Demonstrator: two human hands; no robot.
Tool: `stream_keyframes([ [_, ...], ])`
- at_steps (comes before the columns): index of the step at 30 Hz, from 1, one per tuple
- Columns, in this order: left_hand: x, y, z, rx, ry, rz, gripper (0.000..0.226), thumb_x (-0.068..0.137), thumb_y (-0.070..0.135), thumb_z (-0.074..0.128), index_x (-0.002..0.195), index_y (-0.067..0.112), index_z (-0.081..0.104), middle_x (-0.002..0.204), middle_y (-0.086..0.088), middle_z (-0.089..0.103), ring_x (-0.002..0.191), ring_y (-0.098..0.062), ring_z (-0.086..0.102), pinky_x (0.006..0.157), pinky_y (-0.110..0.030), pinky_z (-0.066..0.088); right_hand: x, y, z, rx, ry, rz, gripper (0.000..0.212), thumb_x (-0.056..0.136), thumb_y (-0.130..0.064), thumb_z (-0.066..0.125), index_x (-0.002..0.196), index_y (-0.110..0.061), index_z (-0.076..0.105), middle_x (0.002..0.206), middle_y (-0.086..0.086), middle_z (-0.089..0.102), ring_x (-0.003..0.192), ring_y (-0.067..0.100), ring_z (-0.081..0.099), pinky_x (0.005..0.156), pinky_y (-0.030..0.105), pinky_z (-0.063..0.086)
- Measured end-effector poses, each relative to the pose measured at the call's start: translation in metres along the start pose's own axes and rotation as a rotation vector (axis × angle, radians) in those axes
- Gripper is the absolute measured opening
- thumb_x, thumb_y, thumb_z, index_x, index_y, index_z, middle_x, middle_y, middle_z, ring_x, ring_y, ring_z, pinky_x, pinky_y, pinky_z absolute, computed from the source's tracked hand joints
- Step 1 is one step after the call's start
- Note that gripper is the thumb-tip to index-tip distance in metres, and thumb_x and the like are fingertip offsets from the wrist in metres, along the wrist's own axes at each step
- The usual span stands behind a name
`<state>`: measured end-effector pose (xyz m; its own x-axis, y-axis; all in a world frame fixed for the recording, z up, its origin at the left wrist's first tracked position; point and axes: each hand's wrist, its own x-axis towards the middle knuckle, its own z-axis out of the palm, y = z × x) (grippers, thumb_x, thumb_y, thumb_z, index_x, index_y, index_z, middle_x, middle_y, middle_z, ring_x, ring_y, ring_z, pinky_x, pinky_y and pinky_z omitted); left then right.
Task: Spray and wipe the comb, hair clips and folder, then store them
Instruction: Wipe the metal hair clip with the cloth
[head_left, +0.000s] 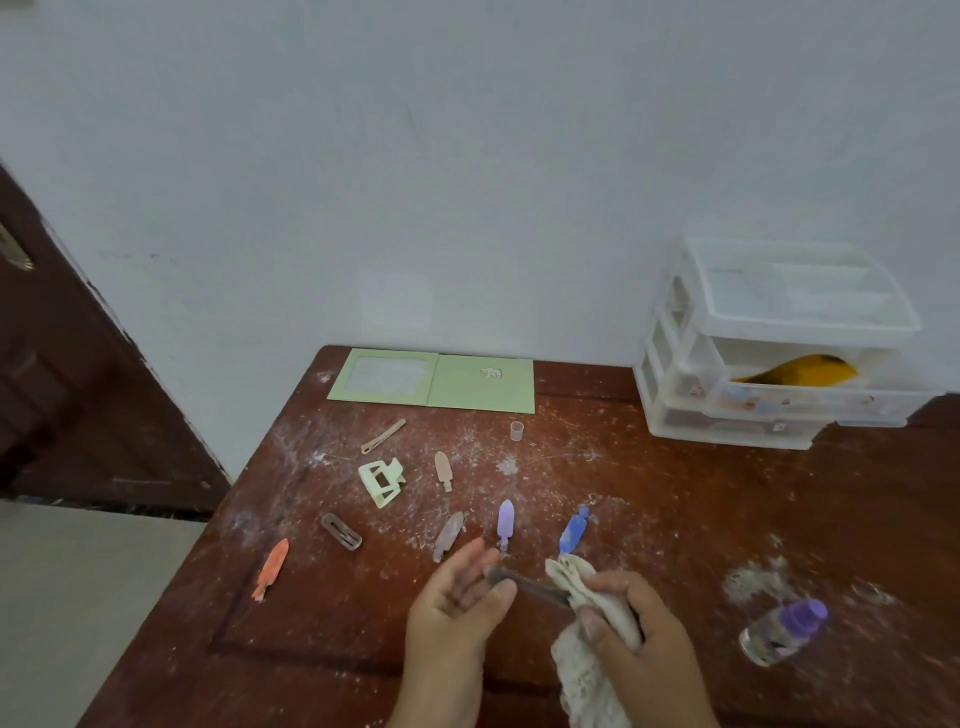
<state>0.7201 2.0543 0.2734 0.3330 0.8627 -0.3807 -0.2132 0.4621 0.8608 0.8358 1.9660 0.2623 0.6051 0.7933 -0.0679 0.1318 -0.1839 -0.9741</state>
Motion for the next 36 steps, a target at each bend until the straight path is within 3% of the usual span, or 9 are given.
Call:
stream_keyframes([
  [4,-0.007,-0.013,0.017,-0.126,-0.078,-0.151,0.033,0.084,-0.014,0.047,0.063,0.000,0.068,0.054,-0.009,0.069,0.048,-0.016,0.064,0.047,-0.020,0.053,-0.005,-0.002,0.016,-0.010,0.094,-0.060,0.044,0.073,0.008,0.067,0.059,-0.033,0.063,0.067,-0.012,0.068,0.054,-0.007,0.057,0.049,0.004,0.040],
  [6,-0.007,-0.017,0.018,-0.083,-0.094,-0.134,0.031,0.090,-0.005,0.044,0.068,0.002,0.064,0.051,-0.005,0.067,0.045,-0.010,0.062,0.043,-0.015,0.050,-0.007,0.003,0.017,-0.048,0.135,-0.085,0.053,0.073,0.002,0.070,0.072,-0.050,0.060,0.075,-0.024,0.065,0.058,-0.004,0.058,0.050,0.006,0.040],
  [9,0.000,-0.018,0.010,0.095,-0.073,-0.059,0.026,0.095,0.004,0.037,0.076,0.006,0.054,0.047,0.000,0.064,0.043,-0.007,0.056,0.041,-0.013,0.043,-0.004,0.007,0.009,-0.036,0.220,-0.070,0.055,0.075,-0.003,0.070,0.077,-0.057,0.058,0.069,-0.011,0.067,0.063,-0.006,0.058,0.054,0.005,0.041],
  [12,0.001,-0.021,-0.003,0.400,-0.170,0.024,0.027,0.095,0.006,0.037,0.076,0.008,0.056,0.038,0.002,0.054,0.029,-0.005,0.043,0.037,-0.015,0.034,0.003,0.006,0.001,-0.096,0.202,-0.246,0.043,0.075,-0.021,0.069,0.077,-0.063,0.059,0.093,-0.023,0.063,0.087,-0.011,0.055,0.068,-0.001,0.040],
  [15,-0.002,-0.020,-0.012,0.549,-0.252,0.051,0.031,0.094,0.007,0.041,0.069,0.014,0.058,0.032,0.005,0.045,0.025,-0.003,0.034,0.035,-0.013,0.028,0.012,0.001,-0.006,-0.273,0.075,-0.529,0.021,0.074,-0.036,0.058,0.093,-0.046,0.061,0.108,-0.023,0.051,0.099,-0.007,0.050,0.077,0.001,0.039],
  [20,-0.010,-0.012,-0.012,0.577,-0.376,0.153,0.022,0.076,0.024,0.047,0.058,0.017,0.059,0.026,0.006,0.039,0.028,0.001,0.031,0.036,-0.011,0.025,0.026,0.006,-0.003,-0.636,-0.259,-0.867,0.034,0.085,-0.009,0.041,0.113,-0.023,0.054,0.116,-0.001,0.051,0.102,0.011,0.047,0.091,0.017,0.035],
  [24,-0.008,-0.013,-0.019,0.667,-0.445,0.275,0.022,0.067,0.041,0.047,0.056,0.026,0.058,0.030,0.007,0.042,0.032,0.002,0.034,0.039,-0.010,0.025,0.022,0.006,0.002,-0.576,-0.373,-0.785,0.024,0.088,-0.014,0.036,0.107,-0.020,0.049,0.097,0.008,0.055,0.080,0.015,0.052,0.071,0.025,0.046],
  [31,0.004,-0.020,-0.013,0.901,-0.438,0.432,0.030,0.067,0.050,0.032,0.046,0.036,0.048,0.045,0.016,0.049,0.048,0.000,0.045,0.048,-0.010,0.027,0.013,0.006,0.015,-0.249,-0.032,-0.320,0.019,0.076,-0.016,0.051,0.081,-0.034,0.053,0.092,-0.023,0.051,0.091,-0.020,0.048,0.077,-0.003,0.033],
  [36,0.008,-0.025,-0.003,0.914,-0.361,0.373,0.036,0.083,0.027,0.045,0.048,0.034,0.050,0.041,0.015,0.050,0.045,0.000,0.047,0.047,-0.011,0.028,0.021,0.012,0.004,0.212,0.193,0.045,0.033,0.085,0.003,0.055,0.080,-0.030,0.060,0.087,-0.005,0.063,0.074,0.007,0.058,0.058,0.010,0.047],
])
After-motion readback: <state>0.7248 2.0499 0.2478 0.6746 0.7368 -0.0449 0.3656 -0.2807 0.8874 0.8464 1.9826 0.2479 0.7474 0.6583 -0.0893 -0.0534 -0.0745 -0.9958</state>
